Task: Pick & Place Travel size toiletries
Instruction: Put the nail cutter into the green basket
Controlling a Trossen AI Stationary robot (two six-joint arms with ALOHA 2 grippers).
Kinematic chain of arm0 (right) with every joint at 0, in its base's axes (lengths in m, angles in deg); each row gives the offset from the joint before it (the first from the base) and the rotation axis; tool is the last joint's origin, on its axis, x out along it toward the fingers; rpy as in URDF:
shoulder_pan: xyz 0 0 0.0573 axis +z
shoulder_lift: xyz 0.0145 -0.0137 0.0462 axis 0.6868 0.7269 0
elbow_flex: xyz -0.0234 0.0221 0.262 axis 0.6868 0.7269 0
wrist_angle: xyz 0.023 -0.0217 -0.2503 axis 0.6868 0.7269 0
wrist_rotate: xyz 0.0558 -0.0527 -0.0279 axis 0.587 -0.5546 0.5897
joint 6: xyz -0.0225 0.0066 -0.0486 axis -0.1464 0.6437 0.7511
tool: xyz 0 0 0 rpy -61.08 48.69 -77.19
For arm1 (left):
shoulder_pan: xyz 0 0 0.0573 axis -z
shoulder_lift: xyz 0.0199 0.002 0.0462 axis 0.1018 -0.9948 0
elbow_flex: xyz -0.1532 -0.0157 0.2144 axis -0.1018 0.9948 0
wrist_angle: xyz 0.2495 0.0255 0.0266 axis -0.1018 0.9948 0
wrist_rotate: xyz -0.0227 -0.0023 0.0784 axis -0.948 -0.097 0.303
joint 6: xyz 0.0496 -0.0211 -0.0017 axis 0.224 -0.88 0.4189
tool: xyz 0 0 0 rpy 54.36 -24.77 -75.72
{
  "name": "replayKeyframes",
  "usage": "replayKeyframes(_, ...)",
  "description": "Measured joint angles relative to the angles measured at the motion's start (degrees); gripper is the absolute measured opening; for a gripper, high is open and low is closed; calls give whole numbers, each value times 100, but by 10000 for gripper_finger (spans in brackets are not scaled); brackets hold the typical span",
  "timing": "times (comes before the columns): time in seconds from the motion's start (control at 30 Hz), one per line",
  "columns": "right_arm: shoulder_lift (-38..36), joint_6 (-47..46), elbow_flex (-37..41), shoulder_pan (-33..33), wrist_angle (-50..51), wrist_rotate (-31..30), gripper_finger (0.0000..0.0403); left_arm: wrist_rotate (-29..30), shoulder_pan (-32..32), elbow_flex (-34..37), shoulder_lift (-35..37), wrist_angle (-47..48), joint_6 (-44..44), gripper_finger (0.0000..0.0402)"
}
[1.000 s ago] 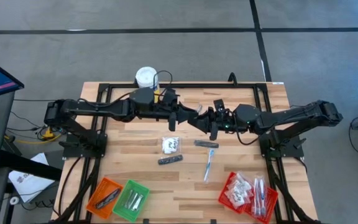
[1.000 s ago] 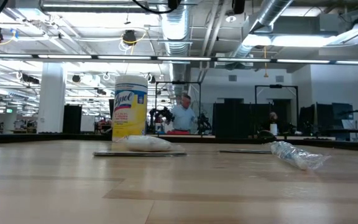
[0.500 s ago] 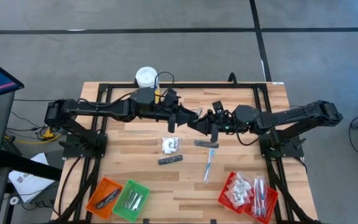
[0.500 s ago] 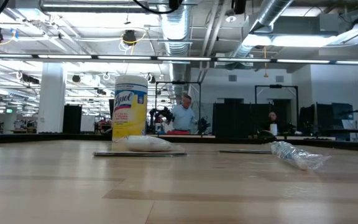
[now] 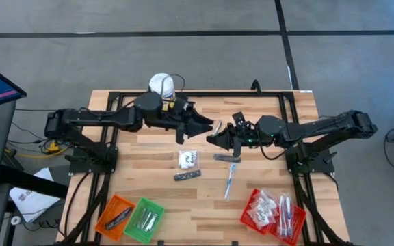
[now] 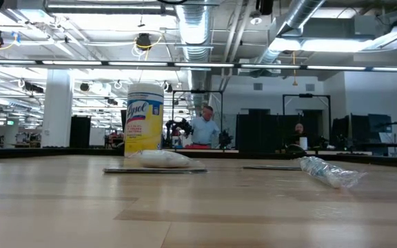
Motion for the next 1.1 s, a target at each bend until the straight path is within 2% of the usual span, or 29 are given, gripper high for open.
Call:
replayKeyframes(0.3,-160,-100,4,27,-8,130,52,32,-261,0,425,106,87,215)
replayKeyframes(0.47,-350,-187,-29,27,-42,146,52,140,-348,0,576,212,141,212)
replayKeyframes(0.57,-435,-208,-171,-4,50,418,52,144,-320,0,583,246,141,206)
replayKeyframes(0.7,-411,-62,-615,18,183,632,52,-388,-302,-2,557,379,-31,200)
replayKeyframes(0.87,-332,326,-1169,173,820,664,52,-1163,-302,0,595,551,-160,198)
replayKeyframes(1.1,-330,413,-1272,229,1292,588,52,-1308,-313,-4,753,513,-217,198)
